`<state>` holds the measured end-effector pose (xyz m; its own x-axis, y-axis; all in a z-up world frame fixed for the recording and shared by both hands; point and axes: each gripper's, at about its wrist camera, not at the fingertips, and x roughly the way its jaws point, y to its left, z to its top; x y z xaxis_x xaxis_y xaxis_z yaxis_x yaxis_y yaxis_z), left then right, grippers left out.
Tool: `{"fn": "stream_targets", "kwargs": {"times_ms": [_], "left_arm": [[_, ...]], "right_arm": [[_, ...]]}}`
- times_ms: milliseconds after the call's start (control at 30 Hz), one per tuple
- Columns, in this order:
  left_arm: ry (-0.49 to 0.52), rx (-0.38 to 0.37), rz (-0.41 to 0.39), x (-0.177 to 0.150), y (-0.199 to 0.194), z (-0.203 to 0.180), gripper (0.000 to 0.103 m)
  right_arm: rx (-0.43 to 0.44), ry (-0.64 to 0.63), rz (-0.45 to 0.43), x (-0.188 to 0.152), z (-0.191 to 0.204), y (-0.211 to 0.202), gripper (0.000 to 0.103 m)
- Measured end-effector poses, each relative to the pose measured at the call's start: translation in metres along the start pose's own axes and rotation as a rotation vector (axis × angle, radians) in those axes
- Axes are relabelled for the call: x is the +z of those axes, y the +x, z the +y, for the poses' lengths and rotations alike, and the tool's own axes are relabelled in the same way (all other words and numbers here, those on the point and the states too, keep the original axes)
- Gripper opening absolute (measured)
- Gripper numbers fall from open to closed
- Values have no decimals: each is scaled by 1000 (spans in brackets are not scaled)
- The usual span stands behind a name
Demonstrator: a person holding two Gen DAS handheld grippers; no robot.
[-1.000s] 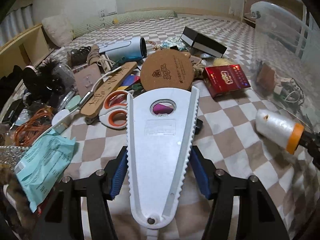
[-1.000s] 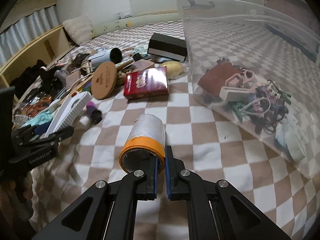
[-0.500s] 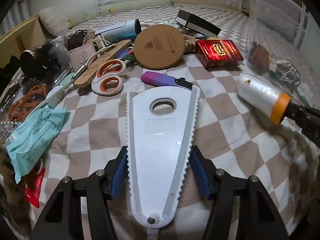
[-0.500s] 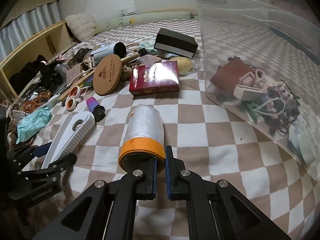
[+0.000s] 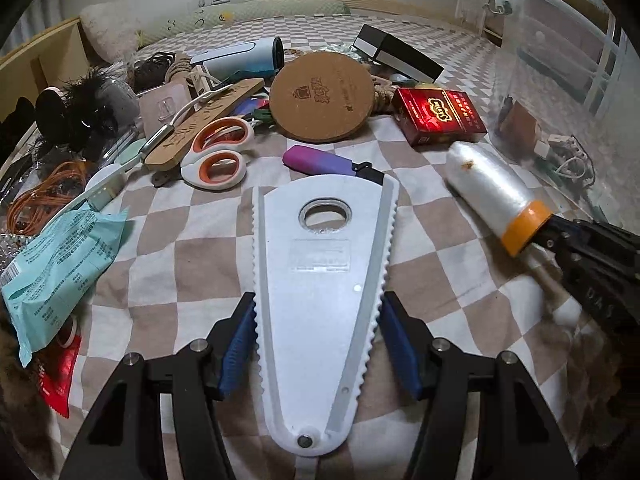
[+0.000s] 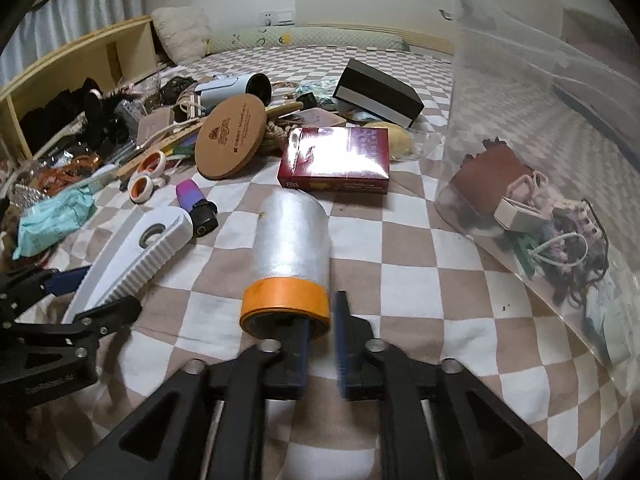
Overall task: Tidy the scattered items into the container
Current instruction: 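Carry the white serrated tool and spool up toward the clear box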
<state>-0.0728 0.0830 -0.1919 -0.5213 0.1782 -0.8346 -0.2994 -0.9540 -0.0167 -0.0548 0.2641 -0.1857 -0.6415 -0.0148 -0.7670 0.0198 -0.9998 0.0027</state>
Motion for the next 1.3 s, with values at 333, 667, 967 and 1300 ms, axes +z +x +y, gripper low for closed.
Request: {"fn": "stream_targets", "kwargs": {"times_ms": [333, 667, 967, 1300], "left_arm": [[19, 16, -12, 1, 0, -3, 62], [40, 20, -41, 3, -4, -8, 61], [35, 55, -108, 4, -27, -10, 61], [-1, 47, -141, -1, -54, -8, 61]], "right_arm": [[-59, -26, -31, 1, 3, 1, 36], [-73, -18, -48, 4, 1, -7, 8], [-67, 0, -41, 0, 1, -30, 7], [-64, 16, -56, -6, 2, -61, 6]]}}
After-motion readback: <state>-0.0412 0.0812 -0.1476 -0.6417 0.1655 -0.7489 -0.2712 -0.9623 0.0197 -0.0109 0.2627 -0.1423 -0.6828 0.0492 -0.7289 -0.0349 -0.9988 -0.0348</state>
